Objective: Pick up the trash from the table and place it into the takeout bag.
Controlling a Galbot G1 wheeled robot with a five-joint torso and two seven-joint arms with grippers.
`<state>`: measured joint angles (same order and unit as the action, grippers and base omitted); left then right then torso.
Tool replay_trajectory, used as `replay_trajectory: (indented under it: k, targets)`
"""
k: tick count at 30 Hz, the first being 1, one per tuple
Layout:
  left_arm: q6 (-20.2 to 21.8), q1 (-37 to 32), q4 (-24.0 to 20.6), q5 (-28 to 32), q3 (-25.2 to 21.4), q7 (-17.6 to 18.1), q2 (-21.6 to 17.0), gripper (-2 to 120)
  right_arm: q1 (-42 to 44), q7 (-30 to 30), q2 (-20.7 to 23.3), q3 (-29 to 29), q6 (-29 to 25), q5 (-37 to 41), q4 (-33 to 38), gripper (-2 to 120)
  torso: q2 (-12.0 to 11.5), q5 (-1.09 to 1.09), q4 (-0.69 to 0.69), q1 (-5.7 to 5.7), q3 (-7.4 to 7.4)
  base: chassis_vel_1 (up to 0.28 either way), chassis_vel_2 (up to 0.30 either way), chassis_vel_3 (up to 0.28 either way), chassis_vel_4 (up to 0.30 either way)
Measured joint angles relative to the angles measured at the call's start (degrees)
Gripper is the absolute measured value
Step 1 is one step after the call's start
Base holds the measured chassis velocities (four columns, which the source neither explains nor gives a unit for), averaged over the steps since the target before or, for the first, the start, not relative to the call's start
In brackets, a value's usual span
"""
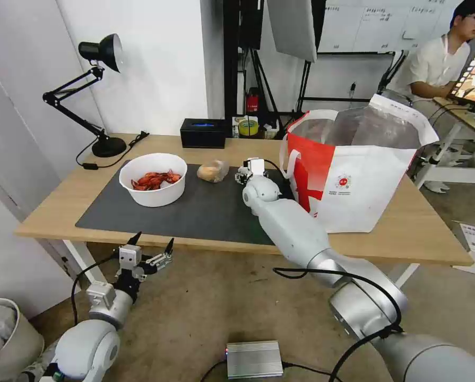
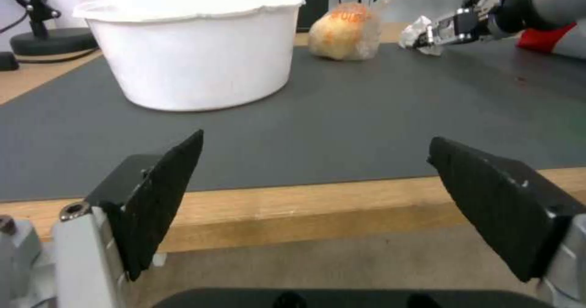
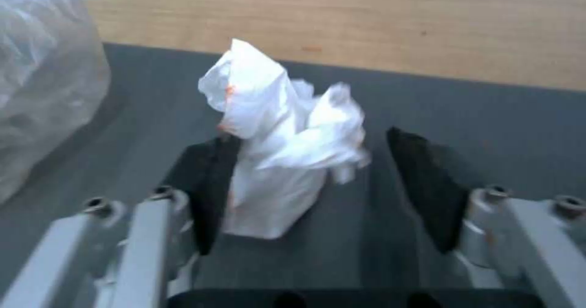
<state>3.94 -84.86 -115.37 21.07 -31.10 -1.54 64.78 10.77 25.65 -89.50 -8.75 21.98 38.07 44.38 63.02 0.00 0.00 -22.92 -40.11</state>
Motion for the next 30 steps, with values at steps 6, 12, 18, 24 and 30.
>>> replay_trajectory:
  k: [6, 12, 18, 24, 30]
  targets:
    - [-0.04, 0.11, -0.05, 0.07, 0.03, 0.04, -0.02, 100, 0.55, 0.35, 0.23, 0.24, 0.34, 0.3, 0.4, 42, 0.0, 0.01, 0.0, 0.0, 0.0, 0.0, 0.0, 0.0, 0.0]
    - [-0.05, 0.34, -0.06, 0.23, 0.17, 0.1, 0.0, 100, 0.57, 0.43, 0.73, 0.51, 0.38, 0.84, 0.72, 18, 0.0, 0.0, -0.01, 0.0, 0.0, 0.0, 0.0, 0.0, 0.0]
    - [-0.21, 0.27, -0.05, 0.28, 0.11, 0.13, 0.06, 100, 0.79, 0.62, 0.94, 0.46, 0.57, 1.29, 1.57, 0, 0.0, 0.0, 0.0, 0.0, 0.0, 0.0, 0.0, 0.0, 0.0]
    - [-0.4, 0.23, -0.05, 0.29, 0.1, 0.16, 0.13, 100, 0.92, 0.93, 1.67, -0.11, 0.79, 2.54, 3.92, 0, 0.0, 0.0, 0.0, 0.0, 0.0, 0.0, 0.0, 0.0, 0.0]
    - [-0.41, 0.34, -0.27, 0.39, 0.13, 0.21, 0.12, 100, 2.43, 3.32, 5.36, -2.57, 2.44, 7.37, 13.21, 0, 0.0, 0.0, 0.01, 0.0, 0.0, 0.0, 0.0, 0.0, 0.0]
